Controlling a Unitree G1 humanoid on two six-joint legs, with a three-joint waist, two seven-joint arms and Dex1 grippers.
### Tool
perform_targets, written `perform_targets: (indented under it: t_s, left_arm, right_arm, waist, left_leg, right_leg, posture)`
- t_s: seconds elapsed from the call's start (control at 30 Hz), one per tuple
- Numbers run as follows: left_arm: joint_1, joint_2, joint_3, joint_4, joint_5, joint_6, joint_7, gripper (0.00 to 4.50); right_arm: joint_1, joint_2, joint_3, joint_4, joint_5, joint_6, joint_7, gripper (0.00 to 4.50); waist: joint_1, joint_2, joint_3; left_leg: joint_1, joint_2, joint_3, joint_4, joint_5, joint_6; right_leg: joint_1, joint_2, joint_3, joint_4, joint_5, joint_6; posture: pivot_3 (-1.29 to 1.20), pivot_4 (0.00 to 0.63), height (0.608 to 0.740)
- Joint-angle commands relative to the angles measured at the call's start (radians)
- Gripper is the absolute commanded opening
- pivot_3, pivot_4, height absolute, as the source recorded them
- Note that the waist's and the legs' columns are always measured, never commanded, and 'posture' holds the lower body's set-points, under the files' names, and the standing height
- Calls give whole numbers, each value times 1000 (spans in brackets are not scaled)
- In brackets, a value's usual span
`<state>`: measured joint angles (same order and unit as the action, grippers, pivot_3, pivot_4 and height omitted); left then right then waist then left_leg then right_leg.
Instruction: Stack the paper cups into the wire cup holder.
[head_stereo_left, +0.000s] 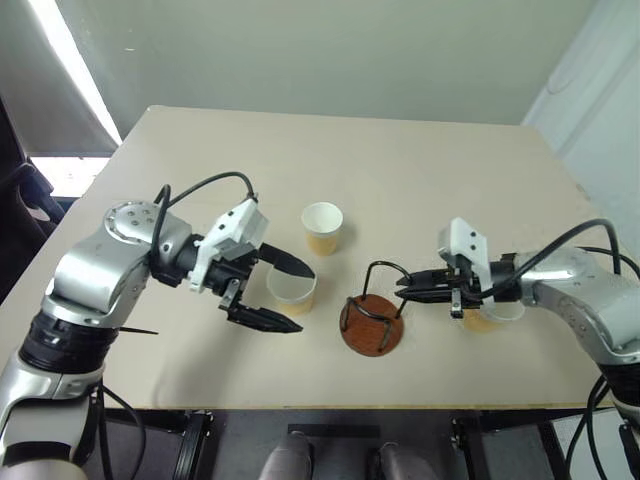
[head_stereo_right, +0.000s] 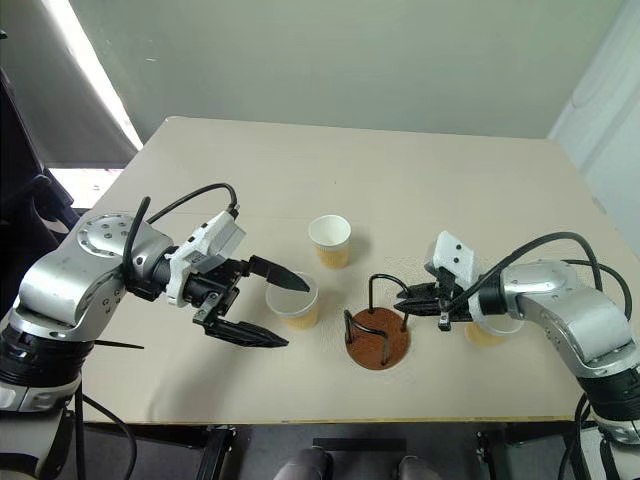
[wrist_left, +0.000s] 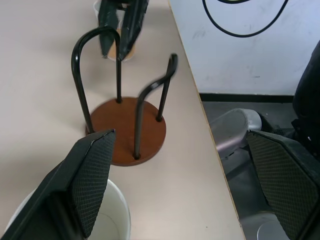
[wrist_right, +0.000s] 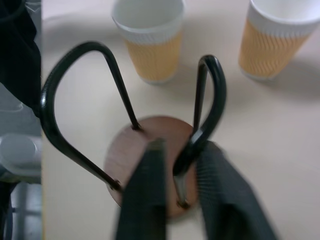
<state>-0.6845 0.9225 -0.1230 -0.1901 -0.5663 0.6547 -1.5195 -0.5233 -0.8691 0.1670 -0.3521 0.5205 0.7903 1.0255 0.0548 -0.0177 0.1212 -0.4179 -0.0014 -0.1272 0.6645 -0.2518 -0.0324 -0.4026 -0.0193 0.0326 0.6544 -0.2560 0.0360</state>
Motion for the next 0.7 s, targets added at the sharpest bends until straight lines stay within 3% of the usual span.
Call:
perform_targets:
  t_s: [0.03, 0.23, 0.4, 0.7]
  left_arm:
    - [-19, -4, 6, -34, -14, 7, 9, 4500]
    - [-25, -14, 4, -33, -13, 9, 18, 4500]
    - [-28, -26, 7, -34, -16, 11, 30, 4500]
    - [-32, -42, 17, -25, -21, 8, 48, 4500]
  right_arm:
    - [-27, -8, -13, 6, -29, -34, 10, 2246]
    - [-30, -15, -50, 14, -39, -37, 2, 4297]
    - [-12, -63, -134, -10, -14, -20, 1, 4297]
    - [73, -177, -399, -136, 102, 100, -16, 4297]
  waist:
    - [0, 0, 0]
    - [0, 0, 0]
    - [1, 0, 0]
    - [4, 0, 0]
  left_leg:
    - [0, 0, 0, 0, 0, 0]
    - [0, 0, 0, 0, 0, 0]
    - [0, 0, 0, 0, 0, 0]
    - [0, 0, 0, 0, 0, 0]
  right_leg:
    - [0, 0, 0, 0, 0, 0]
    - [0, 0, 0, 0, 0, 0]
    - [0, 0, 0, 0, 0, 0]
    - [0, 0, 0, 0, 0, 0]
  posture:
    - [0, 150, 740]
    - [0, 150, 740]
    - [0, 150, 740]
    - [0, 150, 740]
